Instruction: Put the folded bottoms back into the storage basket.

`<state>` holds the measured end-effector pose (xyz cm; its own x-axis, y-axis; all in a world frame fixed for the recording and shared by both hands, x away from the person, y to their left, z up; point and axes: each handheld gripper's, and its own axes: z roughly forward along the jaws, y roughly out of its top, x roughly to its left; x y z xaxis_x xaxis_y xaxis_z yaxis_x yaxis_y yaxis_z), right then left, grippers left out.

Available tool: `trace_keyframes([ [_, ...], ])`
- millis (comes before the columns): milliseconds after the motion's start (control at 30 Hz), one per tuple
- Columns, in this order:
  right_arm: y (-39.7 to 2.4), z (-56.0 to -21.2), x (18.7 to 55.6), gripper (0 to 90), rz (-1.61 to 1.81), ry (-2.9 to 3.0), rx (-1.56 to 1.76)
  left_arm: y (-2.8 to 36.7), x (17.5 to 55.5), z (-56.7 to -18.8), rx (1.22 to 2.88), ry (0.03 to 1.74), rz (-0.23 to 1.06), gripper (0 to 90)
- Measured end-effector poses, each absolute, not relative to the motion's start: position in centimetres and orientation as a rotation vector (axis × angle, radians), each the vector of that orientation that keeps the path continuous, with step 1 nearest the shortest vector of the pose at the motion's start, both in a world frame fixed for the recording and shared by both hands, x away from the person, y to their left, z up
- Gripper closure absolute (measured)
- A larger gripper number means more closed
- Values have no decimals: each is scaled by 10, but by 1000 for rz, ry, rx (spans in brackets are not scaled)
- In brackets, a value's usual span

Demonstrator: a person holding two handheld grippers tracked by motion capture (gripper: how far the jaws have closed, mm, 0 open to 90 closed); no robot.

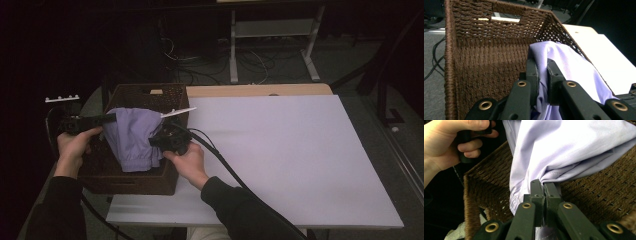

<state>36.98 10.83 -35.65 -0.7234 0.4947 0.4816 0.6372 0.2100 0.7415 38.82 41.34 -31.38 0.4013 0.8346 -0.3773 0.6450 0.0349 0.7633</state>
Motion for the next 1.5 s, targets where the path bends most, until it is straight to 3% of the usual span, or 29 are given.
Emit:
trace_keyframes([
  [100,108,-358,375,860,-1538,-2330,-1101,411,394,-317,1680,1318,260,806],
  [133,108,-358,377,837,-1539,-2336,-1096,410,395,-318,1675,1329,275,743],
  [233,108,-356,380,650,-1543,-2361,-1078,406,399,-320,1683,1362,296,513],
  [400,100,-347,383,518,-1610,-2417,-1040,400,398,-319,1688,1381,348,384],
  [800,73,-331,392,300,-1667,-2479,-987,384,393,-308,1714,1334,351,266],
  [1233,42,-322,391,29,-1631,-2561,-1021,371,380,-295,1700,1262,357,74],
  [1500,14,-319,390,1,-1622,-2581,-1045,361,370,-294,1708,1236,357,0],
])
